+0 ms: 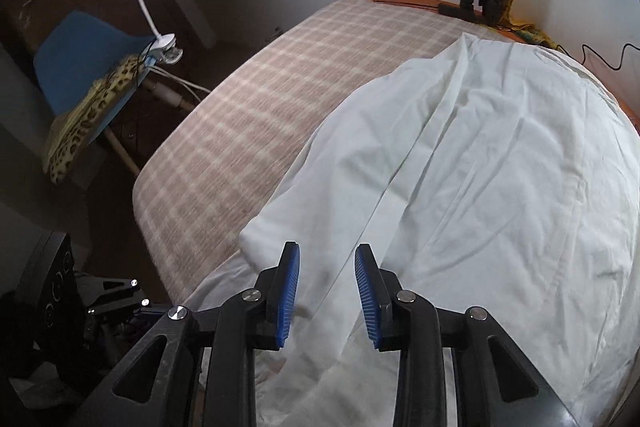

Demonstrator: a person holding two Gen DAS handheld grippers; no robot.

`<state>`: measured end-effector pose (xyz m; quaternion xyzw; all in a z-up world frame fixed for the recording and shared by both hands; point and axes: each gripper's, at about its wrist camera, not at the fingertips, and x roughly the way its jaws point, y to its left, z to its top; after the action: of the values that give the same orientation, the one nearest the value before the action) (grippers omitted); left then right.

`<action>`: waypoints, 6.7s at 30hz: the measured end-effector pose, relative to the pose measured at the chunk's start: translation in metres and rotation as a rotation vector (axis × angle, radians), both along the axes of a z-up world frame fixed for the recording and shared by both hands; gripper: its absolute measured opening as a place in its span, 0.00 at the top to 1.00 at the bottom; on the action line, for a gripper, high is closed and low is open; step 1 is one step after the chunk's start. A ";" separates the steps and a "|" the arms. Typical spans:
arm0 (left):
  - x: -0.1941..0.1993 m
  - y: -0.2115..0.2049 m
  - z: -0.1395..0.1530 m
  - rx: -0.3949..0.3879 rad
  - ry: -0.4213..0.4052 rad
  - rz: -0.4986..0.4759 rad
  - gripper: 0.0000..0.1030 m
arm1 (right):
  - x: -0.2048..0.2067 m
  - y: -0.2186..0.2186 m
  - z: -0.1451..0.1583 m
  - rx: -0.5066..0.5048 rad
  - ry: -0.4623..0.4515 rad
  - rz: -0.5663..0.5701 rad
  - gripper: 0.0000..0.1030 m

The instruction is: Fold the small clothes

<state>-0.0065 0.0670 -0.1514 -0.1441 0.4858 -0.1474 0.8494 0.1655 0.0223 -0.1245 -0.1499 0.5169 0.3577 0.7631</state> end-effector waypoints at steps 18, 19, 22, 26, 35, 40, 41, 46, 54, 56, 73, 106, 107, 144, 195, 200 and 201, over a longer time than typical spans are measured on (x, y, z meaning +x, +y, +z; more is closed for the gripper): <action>-0.020 0.009 0.009 0.016 -0.075 0.066 0.98 | -0.006 -0.004 -0.041 -0.186 -0.033 -0.014 0.68; -0.022 0.011 0.011 0.053 -0.086 0.087 0.96 | -0.007 -0.002 -0.044 -0.212 -0.040 -0.005 0.68; -0.022 0.021 0.018 0.085 -0.117 0.159 0.50 | -0.011 0.004 -0.040 -0.245 -0.071 0.027 0.68; -0.009 0.029 0.011 0.046 -0.075 0.184 0.40 | -0.001 0.015 -0.017 -0.160 -0.056 0.025 0.53; 0.005 0.029 -0.003 -0.006 -0.028 0.186 0.53 | 0.060 0.076 -0.015 -0.044 0.099 -0.099 0.44; 0.009 0.024 -0.007 -0.050 -0.009 0.149 0.87 | 0.087 0.103 -0.037 -0.132 0.091 -0.162 0.44; 0.010 0.021 -0.007 -0.054 -0.011 0.135 0.91 | 0.091 0.107 -0.040 -0.144 0.094 -0.173 0.44; 0.005 0.013 0.001 -0.066 -0.045 0.095 0.96 | 0.107 0.122 -0.055 -0.267 0.052 -0.189 0.43; 0.001 0.004 0.008 -0.085 -0.081 0.065 0.97 | 0.107 0.131 -0.064 -0.319 0.009 -0.157 0.53; 0.001 0.001 0.013 -0.088 -0.091 0.056 0.97 | 0.107 0.129 -0.062 -0.310 0.000 -0.155 0.68; 0.013 -0.070 0.054 -0.056 -0.201 -0.134 0.97 | 0.117 -0.002 0.008 0.167 0.061 -0.311 1.00; 0.026 -0.088 0.050 0.080 -0.199 -0.210 0.89 | 0.117 -0.166 -0.012 0.119 0.016 -0.527 0.71; 0.031 -0.089 0.049 0.093 -0.200 -0.198 0.89 | 0.114 -0.169 -0.007 0.142 0.016 -0.517 0.71; 0.102 -0.223 0.039 0.071 -0.175 -0.413 0.55 | 0.036 -0.523 0.005 0.226 -0.090 -0.968 0.41; 0.111 -0.194 0.040 -0.008 -0.167 -0.292 0.55 | -0.048 -0.363 0.036 0.245 -0.086 -0.536 0.43; 0.112 -0.209 0.038 -0.006 -0.158 -0.311 0.55 | -0.041 -0.399 -0.003 0.189 -0.012 -0.655 0.37; 0.112 -0.211 0.037 -0.005 -0.159 -0.311 0.55 | -0.039 -0.401 -0.010 0.176 -0.003 -0.663 0.37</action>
<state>0.1060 -0.1436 -0.1142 -0.0571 0.4334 -0.2893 0.8516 0.1267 -0.3791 -0.1345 0.0923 0.5036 0.1334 0.8486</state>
